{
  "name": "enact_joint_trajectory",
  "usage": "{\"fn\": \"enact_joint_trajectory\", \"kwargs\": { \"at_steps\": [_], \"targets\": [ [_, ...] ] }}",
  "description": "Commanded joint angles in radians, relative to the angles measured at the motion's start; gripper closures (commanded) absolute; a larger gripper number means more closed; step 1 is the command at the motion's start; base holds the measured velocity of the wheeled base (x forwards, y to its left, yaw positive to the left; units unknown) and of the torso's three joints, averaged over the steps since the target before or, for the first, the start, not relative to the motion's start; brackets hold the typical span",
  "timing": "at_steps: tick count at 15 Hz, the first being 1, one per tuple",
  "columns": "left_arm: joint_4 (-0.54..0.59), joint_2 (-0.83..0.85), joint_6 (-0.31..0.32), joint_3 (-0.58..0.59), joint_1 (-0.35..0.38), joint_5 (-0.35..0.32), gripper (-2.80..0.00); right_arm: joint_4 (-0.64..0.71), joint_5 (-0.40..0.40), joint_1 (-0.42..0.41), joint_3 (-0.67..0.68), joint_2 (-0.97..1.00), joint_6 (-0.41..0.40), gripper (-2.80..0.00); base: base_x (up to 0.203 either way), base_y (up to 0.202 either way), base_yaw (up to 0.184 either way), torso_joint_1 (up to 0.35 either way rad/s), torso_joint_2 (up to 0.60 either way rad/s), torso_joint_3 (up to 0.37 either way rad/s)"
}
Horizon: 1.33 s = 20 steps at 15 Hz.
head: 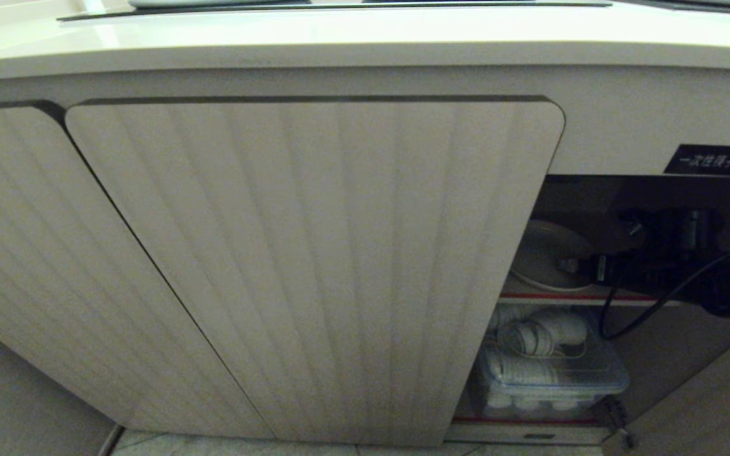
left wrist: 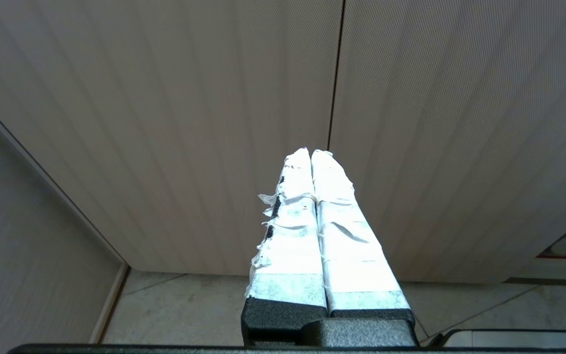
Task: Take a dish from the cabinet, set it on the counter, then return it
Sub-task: Take the plate from the cabinet
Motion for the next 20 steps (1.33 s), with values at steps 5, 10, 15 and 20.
{"fn": "enact_joint_trajectory", "kwargs": {
  "at_steps": [5,10,15,20],
  "targets": [
    [0.0,0.0,-0.001,0.0,0.0,0.0,0.0,-0.011,0.001,0.004,-0.001,0.008,-0.001,-2.8,0.0,0.0,0.0,0.0,0.0,0.0],
    [0.0,0.0,-0.001,0.0,0.0,0.0,0.0,0.004,0.001,0.006,-0.013,0.009,0.001,-2.8,0.0,0.0,0.0,0.0,0.0,0.0],
    [0.0,0.0,-0.001,0.0,0.0,0.0,0.0,0.006,0.001,0.01,-0.013,0.009,0.003,-2.8,0.0,0.0,0.0,0.0,0.0,0.0],
    [0.0,0.0,-0.001,0.0,0.0,0.0,0.0,0.028,0.001,0.01,-0.013,0.009,0.003,-2.8,0.0,0.0,0.0,0.0,0.0,0.0]
  ]
}}
